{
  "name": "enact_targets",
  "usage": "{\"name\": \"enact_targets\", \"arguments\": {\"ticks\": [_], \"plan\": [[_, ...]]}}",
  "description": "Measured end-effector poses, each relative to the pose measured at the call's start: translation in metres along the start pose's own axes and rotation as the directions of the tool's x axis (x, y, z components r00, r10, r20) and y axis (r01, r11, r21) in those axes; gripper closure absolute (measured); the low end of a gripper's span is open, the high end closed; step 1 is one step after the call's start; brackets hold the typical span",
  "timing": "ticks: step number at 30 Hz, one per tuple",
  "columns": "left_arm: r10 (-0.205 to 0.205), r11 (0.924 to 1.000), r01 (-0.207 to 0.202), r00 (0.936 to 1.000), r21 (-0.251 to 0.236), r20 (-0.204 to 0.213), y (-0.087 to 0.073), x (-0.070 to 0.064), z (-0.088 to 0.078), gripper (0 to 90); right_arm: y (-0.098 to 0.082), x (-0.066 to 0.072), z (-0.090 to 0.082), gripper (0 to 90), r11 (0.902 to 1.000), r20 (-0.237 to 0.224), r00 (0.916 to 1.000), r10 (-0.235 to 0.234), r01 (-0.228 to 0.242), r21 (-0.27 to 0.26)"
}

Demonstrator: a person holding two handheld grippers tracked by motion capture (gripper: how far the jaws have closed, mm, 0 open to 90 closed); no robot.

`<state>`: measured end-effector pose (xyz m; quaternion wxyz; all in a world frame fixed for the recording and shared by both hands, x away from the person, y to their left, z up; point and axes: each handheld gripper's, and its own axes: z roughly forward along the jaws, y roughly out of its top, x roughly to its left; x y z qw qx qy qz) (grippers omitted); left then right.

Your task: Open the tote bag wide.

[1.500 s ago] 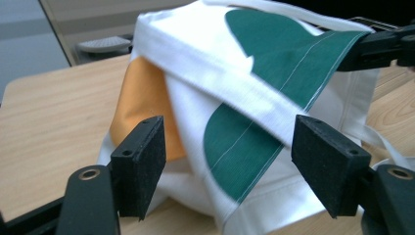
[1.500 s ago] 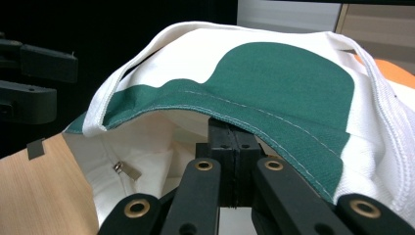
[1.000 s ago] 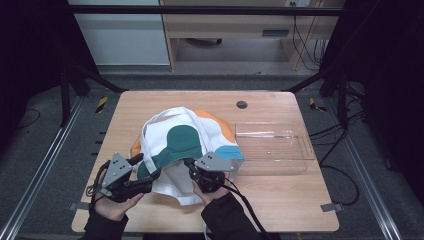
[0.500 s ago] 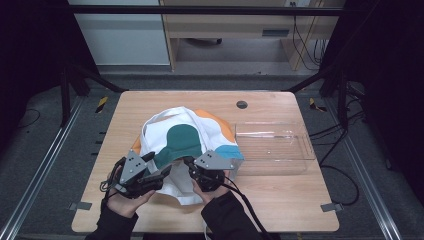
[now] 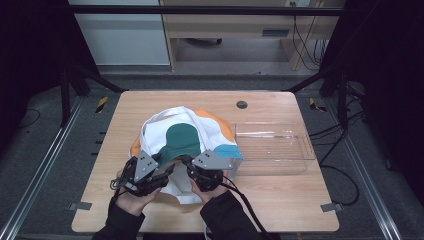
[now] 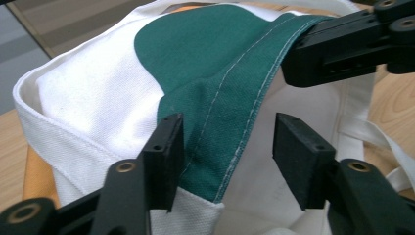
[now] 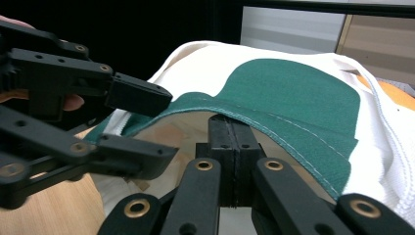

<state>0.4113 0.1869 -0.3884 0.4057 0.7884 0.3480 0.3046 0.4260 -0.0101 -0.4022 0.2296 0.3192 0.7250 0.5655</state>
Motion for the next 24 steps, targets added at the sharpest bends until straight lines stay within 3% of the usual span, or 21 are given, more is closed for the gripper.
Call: {"name": "enact_targets", "arguments": {"ticks": [3,7,13,19,24], "plan": [[-0.006,0.9999,0.006,0.9995,0.014,-0.03,0.0,-0.001,0.002,57.8,0.0,0.0,-0.001,90.0,1.0,-0.008,1.0,-0.004,0.004,-0.003],[-0.061,0.998,0.062,0.9979,0.017,-0.02,-0.001,0.002,0.004,66.4,0.0,0.001,-0.002,90.0,1.0,-0.013,0.9999,-0.001,0.001,-0.002],[-0.088,0.9957,0.089,0.9952,0.026,-0.042,-0.004,0.005,0.006,84.9,-0.001,0.003,-0.004,90.0,0.9999,-0.028,0.9996,-0.009,0.008,-0.006],[-0.13,0.9915,0.13,0.9911,0.003,-0.029,-0.003,0.009,0.003,87.7,-0.013,0.002,-0.009,90.0,0.9995,-0.053,0.9984,-0.019,0.02,0.025],[-0.149,0.9888,0.148,0.9887,-0.011,-0.019,-0.003,0.011,0.002,87.6,-0.034,-0.002,-0.008,90.0,0.9959,-0.029,0.9996,-0.002,0.004,0.09]]}}
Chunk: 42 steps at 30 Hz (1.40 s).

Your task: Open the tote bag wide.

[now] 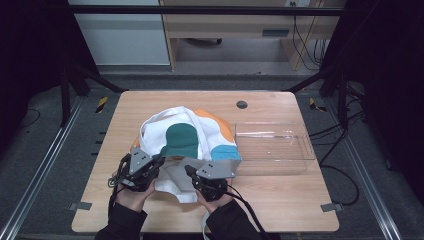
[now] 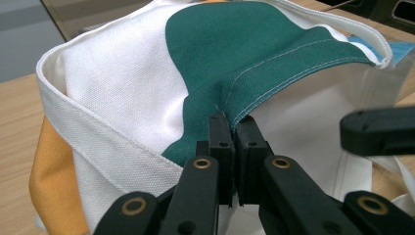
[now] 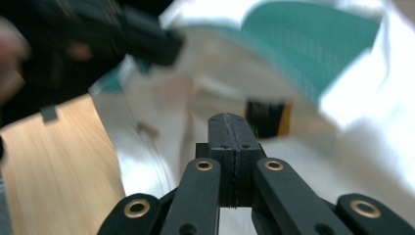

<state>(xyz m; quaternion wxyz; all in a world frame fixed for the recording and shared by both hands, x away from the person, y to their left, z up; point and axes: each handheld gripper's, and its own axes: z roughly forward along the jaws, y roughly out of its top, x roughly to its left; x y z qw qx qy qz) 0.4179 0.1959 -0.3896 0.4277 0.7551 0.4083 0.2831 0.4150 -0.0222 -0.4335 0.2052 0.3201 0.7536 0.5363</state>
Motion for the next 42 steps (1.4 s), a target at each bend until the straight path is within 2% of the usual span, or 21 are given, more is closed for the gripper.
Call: {"name": "enact_targets", "arguments": {"ticks": [2,3,8,13,20,21,29,38,42], "plan": [[-0.002,1.0,0.002,1.0,-0.002,0.001,0.0,0.0,0.0,87.6,-0.005,-0.001,0.001,90.0,0.9999,0.003,1.0,0.002,-0.002,0.014],[-0.007,1.0,0.007,1.0,-0.006,0.003,0.0,0.0,0.0,87.6,-0.014,-0.002,0.005,90.0,0.999,0.008,1.0,0.004,-0.005,0.045],[-0.004,0.9999,0.004,1.0,-0.014,0.001,0.001,0.0,-0.001,87.6,-0.036,-0.002,0.014,90.0,0.9927,0.007,0.9998,0.016,-0.017,0.12],[-0.009,0.9998,0.009,1.0,-0.017,0.002,0.003,0.001,-0.002,87.7,-0.049,-0.001,0.021,90.0,0.986,0.017,0.9998,0.011,-0.014,0.166],[-0.014,0.9995,0.014,0.9999,-0.029,0.001,0.005,0.001,-0.004,87.8,-0.059,-0.001,0.026,90.0,0.9806,0.022,0.9997,0.014,-0.018,0.195],[-0.015,0.9994,0.015,0.9999,-0.031,0.002,0.005,0.001,-0.004,87.7,-0.063,-0.001,0.028,90.0,0.977,0.023,0.9996,0.017,-0.022,0.212],[-0.023,0.9988,0.024,0.9997,-0.044,0.004,0.008,0.003,-0.006,87.8,-0.068,-0.002,0.033,90.0,0.9637,0.038,0.9992,0.008,-0.018,0.266],[-0.031,0.9972,0.031,0.9995,-0.067,0.009,0.016,0.007,-0.009,87.9,-0.068,-0.003,0.036,90.0,0.953,0.038,0.9993,-0.001,-0.011,0.303],[-0.039,0.9954,0.04,0.9991,-0.087,0.012,0.021,0.009,-0.012,88.0,-0.068,-0.002,0.037,90.0,0.951,0.041,0.9991,-0.004,-0.009,0.309]]}}
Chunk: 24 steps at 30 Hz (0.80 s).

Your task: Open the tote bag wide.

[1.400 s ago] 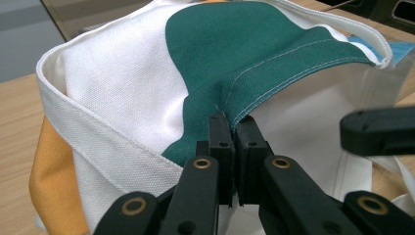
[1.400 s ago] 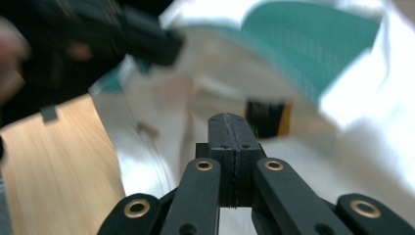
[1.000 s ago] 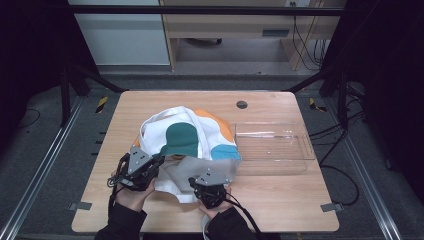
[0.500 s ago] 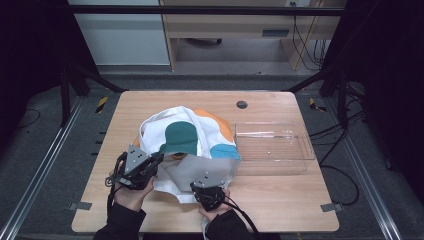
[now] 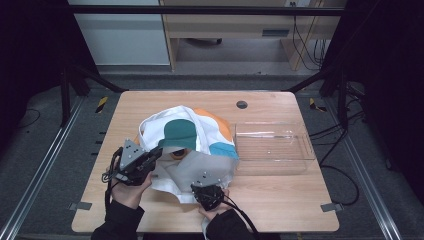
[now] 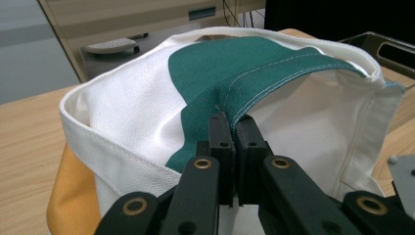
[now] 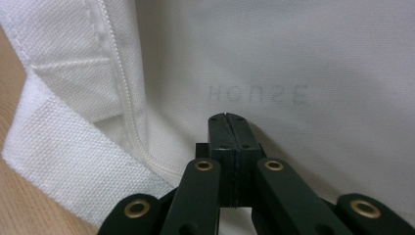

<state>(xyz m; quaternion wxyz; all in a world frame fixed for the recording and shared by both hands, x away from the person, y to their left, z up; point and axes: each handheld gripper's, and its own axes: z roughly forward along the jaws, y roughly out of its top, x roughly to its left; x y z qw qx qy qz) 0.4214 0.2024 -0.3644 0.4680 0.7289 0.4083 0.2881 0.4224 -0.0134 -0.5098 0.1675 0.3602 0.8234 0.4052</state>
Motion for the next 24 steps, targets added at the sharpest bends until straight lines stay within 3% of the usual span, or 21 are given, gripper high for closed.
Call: {"name": "enact_targets", "arguments": {"ticks": [14,24], "plan": [[-0.027,0.998,0.026,0.9996,-0.058,-0.004,0.019,0.004,-0.002,88.1,0.0,0.001,0.0,90.0,0.9999,0.01,0.9999,-0.013,0.013,0.003],[-0.059,0.9925,0.057,0.9981,-0.108,-0.018,0.038,0.011,-0.002,88.1,0.0,0.002,0.0,90.0,0.9999,0.016,0.9997,-0.017,0.017,0.004]]}}
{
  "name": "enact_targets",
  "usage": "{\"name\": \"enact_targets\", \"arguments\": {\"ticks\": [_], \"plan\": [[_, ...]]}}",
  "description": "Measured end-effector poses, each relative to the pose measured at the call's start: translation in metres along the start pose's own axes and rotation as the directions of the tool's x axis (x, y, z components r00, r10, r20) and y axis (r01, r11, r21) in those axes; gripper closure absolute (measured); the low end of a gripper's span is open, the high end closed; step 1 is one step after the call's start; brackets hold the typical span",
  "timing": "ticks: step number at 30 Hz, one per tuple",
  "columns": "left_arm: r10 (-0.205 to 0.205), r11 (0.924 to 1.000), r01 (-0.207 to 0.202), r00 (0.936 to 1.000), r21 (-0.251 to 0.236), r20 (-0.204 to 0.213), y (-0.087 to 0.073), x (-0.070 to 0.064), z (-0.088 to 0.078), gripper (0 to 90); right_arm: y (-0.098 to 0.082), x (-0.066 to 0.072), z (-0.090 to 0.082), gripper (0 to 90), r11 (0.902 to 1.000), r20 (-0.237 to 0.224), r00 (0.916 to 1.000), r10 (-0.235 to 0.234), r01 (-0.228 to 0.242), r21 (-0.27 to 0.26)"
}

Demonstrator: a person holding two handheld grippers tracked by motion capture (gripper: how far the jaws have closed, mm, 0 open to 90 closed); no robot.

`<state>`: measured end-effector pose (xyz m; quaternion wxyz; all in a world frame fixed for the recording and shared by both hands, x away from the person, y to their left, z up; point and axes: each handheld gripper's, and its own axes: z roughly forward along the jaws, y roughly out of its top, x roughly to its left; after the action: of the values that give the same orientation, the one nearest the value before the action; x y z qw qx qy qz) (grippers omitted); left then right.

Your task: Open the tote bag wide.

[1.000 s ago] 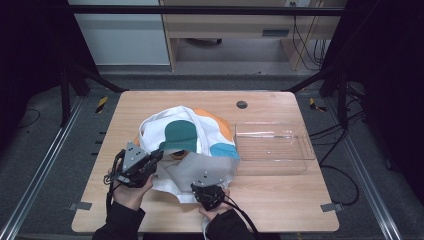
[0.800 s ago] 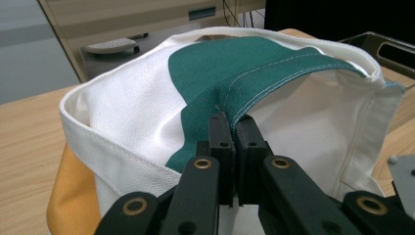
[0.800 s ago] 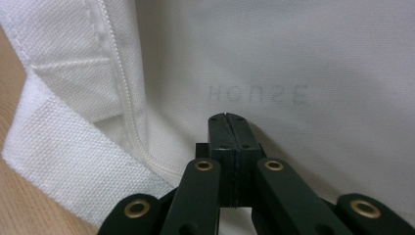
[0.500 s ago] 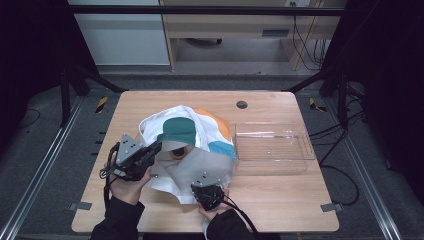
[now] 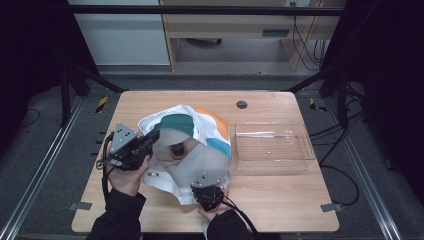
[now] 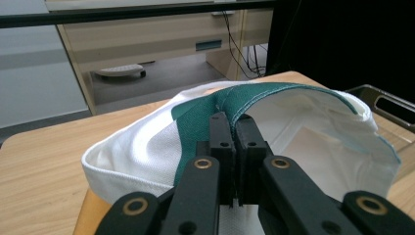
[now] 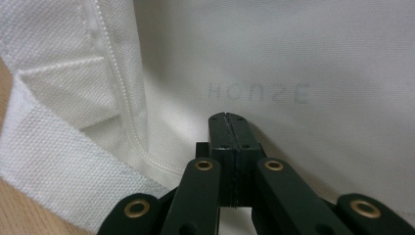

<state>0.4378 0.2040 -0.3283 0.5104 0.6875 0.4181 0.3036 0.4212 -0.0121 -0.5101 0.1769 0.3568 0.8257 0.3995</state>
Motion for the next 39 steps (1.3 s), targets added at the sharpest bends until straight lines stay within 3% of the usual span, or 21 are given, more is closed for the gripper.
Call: {"name": "enact_targets", "arguments": {"ticks": [17,39], "plan": [[-0.037,0.9966,0.033,0.9981,-0.075,-0.05,0.017,0.005,0.011,88.2,0.0,0.0,0.0,90.0,1.0,-0.002,1.0,0.003,-0.003,0.001],[-0.037,0.9946,0.026,0.9924,-0.101,-0.117,0.03,0.015,0.037,88.3,-0.001,0.0,-0.001,90.0,1.0,-0.001,1.0,0.0,0.0,0.003]]}}
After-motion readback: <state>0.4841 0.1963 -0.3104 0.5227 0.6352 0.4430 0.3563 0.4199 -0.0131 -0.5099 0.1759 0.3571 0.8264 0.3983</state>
